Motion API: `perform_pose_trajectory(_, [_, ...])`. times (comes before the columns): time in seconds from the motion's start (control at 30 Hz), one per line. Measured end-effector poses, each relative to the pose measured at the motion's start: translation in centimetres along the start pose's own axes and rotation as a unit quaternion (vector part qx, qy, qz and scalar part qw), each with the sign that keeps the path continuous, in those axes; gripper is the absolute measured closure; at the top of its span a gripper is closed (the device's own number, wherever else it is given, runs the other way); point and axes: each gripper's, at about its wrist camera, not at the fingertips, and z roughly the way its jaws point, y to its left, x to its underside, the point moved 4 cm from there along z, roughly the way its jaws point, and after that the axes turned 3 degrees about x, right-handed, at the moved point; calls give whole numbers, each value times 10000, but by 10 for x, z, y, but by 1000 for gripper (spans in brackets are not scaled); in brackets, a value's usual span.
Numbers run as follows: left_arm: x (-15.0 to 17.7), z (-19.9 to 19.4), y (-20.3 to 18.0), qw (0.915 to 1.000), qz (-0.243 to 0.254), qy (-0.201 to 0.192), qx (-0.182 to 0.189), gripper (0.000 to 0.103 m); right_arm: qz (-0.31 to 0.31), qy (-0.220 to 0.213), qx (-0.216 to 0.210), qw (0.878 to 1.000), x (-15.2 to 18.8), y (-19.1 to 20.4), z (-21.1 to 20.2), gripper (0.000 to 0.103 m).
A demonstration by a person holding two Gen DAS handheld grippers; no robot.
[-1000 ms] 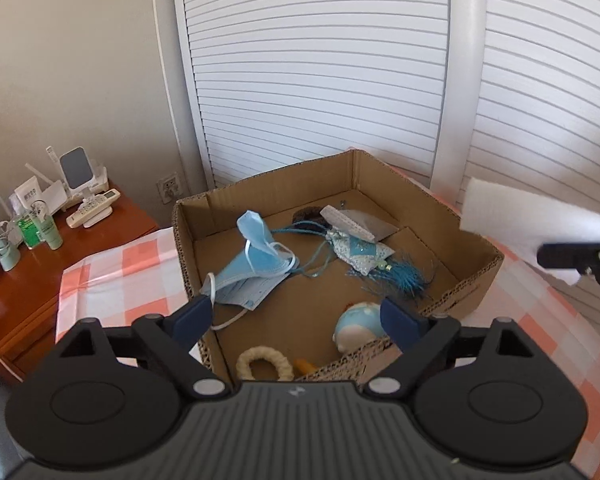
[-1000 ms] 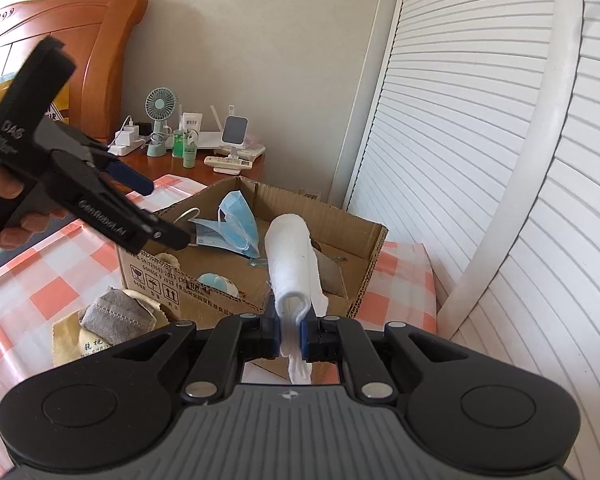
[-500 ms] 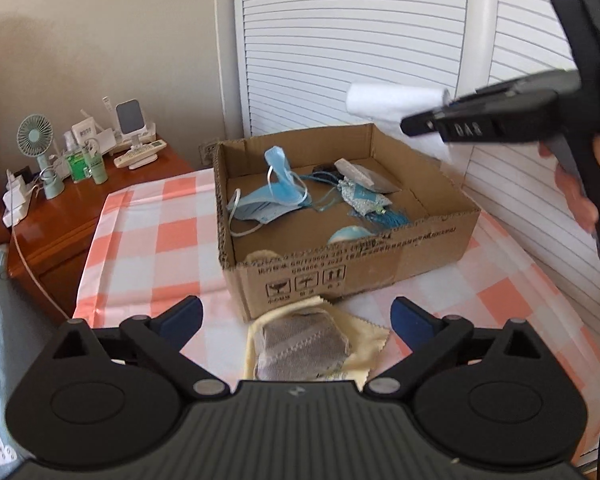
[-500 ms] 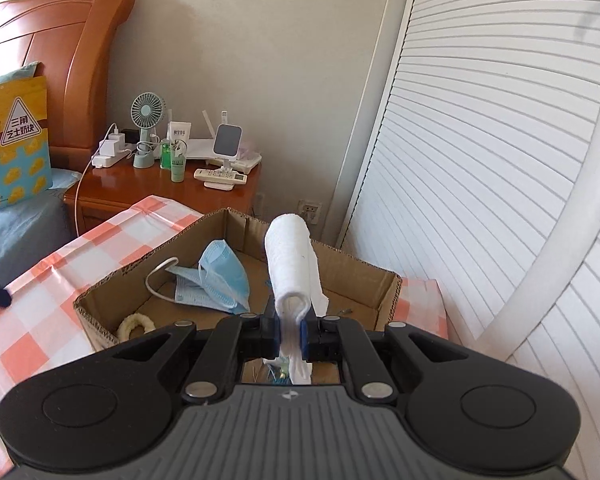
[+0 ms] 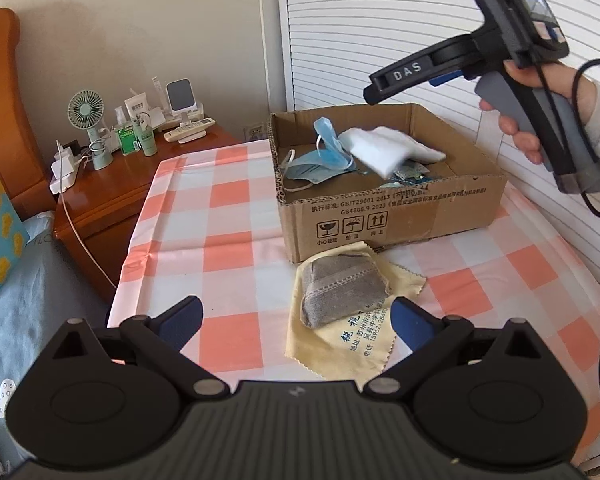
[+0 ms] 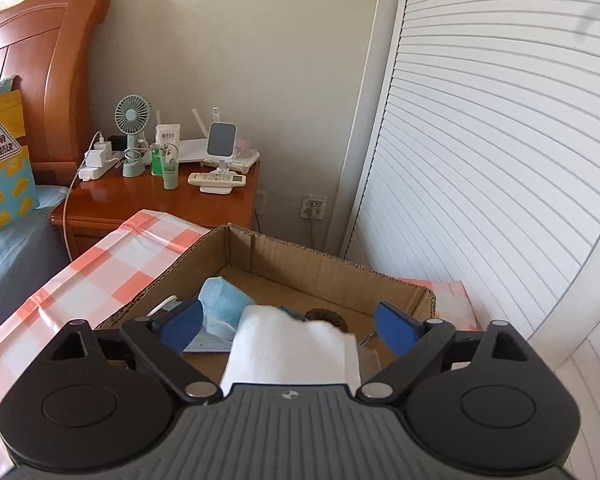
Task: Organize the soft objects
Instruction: 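Carry the earplug and tissue pad into the box and open both grippers, then withdraw both grippers from the box toward the yellow cloth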
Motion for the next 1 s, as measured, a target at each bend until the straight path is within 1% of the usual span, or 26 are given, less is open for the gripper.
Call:
perform_pose_trajectory(0.03, [1, 0, 1, 10000, -15, 6, -11, 3, -30, -40, -7, 10000, 2, 2, -7, 1])
perform_pose_trajectory(0.07, [1, 1, 2, 10000, -28, 13, -9, 3, -63, -66, 2, 10000, 4, 3, -12, 0])
perform_pose_trajectory(0.23, [5, -2, 3, 9999, -105, -5, 49, 3, -167, -62, -10, 9998, 13, 11, -35, 0])
perform_pose_trajectory(0.33, [7, -5, 4, 9999, -126, -11, 11, 3, -195, -21, 18, 9998, 21, 15, -44, 0])
perform_pose_trajectory(0.57, [12, -9, 12, 9998, -190, 7, -111, 3, -51, 10, -162, 9999, 43, 30, -63, 0])
perform_pose_trajectory(0.7, [14, -10, 15, 9997, -201, 12, -131, 3, -136, 38, -297, 9995, 59, 44, -68, 0])
perform_pose_trajectory(0.83, [18, -10, 19, 9996, -235, 35, -140, 3, -82, 141, -474, 9987, 75, 56, -68, 0])
perform_pose_trajectory(1.0, [24, -7, 27, 9990, -284, 131, -310, 3, -13, 357, -730, 9967, 95, 75, -60, 0])
